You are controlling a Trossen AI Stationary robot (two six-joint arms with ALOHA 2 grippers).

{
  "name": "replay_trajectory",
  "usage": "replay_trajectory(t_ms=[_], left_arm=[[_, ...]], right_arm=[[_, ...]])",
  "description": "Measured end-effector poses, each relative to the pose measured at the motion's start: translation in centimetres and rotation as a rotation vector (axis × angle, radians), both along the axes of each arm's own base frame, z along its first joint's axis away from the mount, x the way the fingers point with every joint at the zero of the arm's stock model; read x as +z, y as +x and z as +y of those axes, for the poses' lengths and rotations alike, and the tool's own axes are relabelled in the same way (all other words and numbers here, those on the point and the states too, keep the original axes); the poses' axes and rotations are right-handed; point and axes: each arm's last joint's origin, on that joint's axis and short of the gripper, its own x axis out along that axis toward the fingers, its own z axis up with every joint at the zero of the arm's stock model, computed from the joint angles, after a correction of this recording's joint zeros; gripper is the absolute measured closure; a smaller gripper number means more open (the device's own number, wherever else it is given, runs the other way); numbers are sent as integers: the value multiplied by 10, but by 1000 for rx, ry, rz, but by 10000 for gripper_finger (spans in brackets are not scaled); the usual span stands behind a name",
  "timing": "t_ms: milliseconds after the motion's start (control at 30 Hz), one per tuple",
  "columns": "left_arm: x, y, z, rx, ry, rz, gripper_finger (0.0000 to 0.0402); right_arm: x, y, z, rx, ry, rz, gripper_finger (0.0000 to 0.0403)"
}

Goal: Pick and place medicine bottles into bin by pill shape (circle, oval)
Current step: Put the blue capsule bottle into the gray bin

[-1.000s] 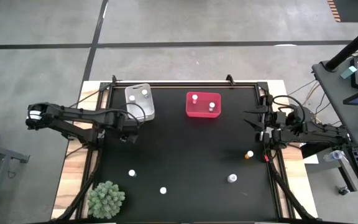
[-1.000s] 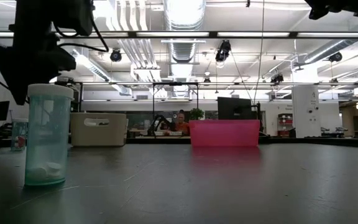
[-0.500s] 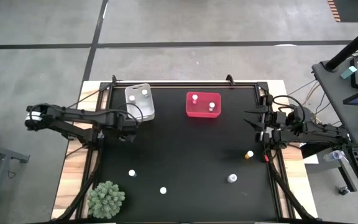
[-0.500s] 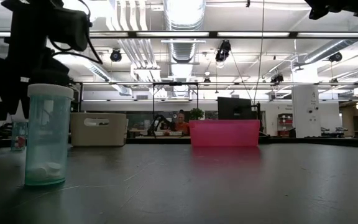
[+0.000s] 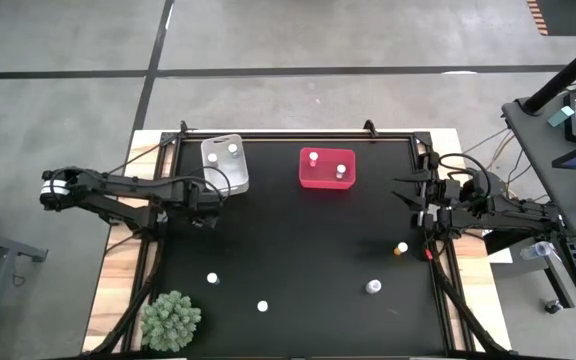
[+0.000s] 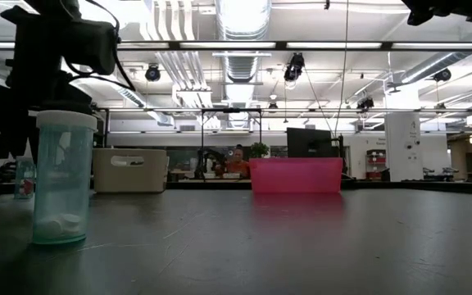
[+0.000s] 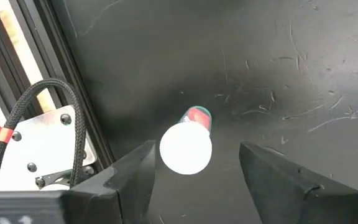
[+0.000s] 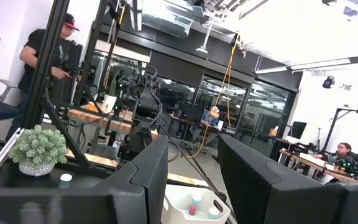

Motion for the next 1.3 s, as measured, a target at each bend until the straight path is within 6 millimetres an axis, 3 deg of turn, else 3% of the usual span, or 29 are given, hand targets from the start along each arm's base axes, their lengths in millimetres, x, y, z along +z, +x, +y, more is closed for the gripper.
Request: replay_trajectory(t_ms=[333, 633, 800, 967, 1300], left_arm=[[-14, -2, 0, -2, 3, -10, 232], [-13, -1, 0, -1, 1, -23, 301], [-7, 3, 0, 1, -2, -48, 308], [15, 16, 0, 2, -41, -143, 298], [88, 61, 3, -184, 5, -350, 296]], right_arm=[[0, 0, 0, 0, 0, 0, 271], [0, 0, 0, 0, 0, 0, 271], [0, 0, 0, 0, 0, 0, 271], [0, 0, 0, 0, 0, 0, 271], [0, 0, 0, 1, 4, 1, 271]])
